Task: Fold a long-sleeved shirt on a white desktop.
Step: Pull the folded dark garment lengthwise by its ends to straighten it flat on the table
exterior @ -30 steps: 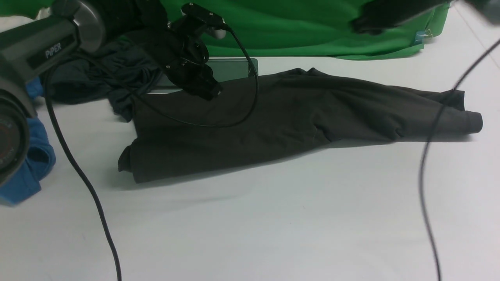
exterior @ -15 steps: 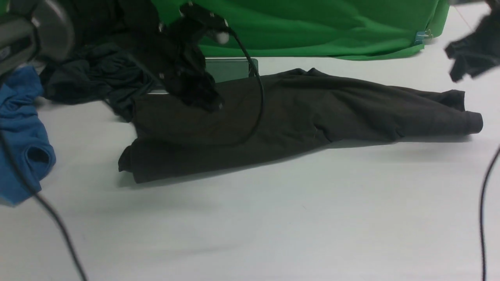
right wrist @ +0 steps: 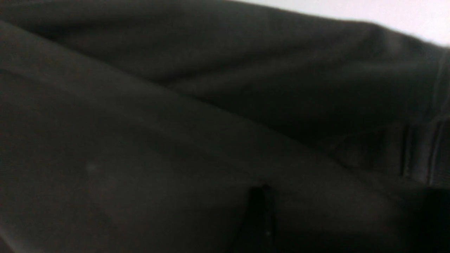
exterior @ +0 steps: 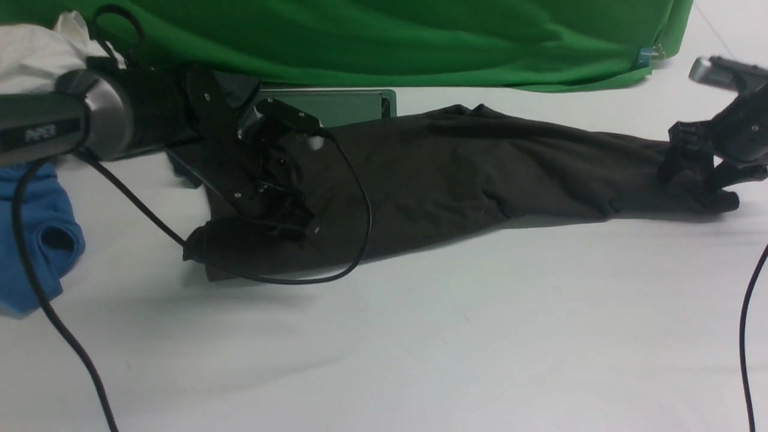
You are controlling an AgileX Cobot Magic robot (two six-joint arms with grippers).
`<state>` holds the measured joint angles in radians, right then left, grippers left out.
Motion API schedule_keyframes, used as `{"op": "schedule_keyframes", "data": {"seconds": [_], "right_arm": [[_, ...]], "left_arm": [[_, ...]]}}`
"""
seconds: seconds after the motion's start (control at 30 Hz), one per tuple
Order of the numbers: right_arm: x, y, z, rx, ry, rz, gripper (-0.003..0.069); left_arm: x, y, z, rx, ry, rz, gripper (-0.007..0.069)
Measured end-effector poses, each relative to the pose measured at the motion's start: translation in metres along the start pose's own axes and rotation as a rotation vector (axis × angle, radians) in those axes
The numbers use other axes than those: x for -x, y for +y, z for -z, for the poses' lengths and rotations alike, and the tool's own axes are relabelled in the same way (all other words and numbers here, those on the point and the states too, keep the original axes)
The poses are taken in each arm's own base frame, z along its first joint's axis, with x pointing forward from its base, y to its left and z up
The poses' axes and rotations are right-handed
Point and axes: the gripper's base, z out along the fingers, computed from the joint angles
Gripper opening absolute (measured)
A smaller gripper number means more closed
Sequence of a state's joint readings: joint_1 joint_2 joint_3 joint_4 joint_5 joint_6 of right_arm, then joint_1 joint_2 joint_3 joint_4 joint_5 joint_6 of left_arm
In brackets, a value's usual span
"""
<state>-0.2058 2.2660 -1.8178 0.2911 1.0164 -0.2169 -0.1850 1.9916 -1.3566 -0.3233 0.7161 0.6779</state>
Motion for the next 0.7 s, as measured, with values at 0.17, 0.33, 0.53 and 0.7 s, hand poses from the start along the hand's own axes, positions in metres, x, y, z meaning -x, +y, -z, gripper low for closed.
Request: {"op": "schedule_keyframes", "data": {"seconds": [0.17, 0.33, 0.53, 0.7], "right_arm": [[-0.0014, 0.0003, 0.0000, 0.003, 0.015, 0.009, 0.0556], [0.0001, -0.0004, 0.0000, -0.004, -0.001, 0.043, 0.0372], [0.0005, -0.0009, -0.0017, -0.005, -0.005, 0.086, 0.0092], [0.0002, -0.0002, 0.0019, -0.008, -0.004, 0.107, 0.0041]], "left_arm": [[-0.0001, 0.0009, -0.0012, 0.007, 0.000, -0.005, 0.0017], [0.0000, 0.0010, -0.0012, 0.008, -0.001, -0.005, 0.0017], [-0.0001, 0.0011, -0.0012, 0.010, 0.000, -0.007, 0.0017], [-0.0009, 0.0021, -0.0012, 0.021, 0.009, -0.024, 0.0017]]}}
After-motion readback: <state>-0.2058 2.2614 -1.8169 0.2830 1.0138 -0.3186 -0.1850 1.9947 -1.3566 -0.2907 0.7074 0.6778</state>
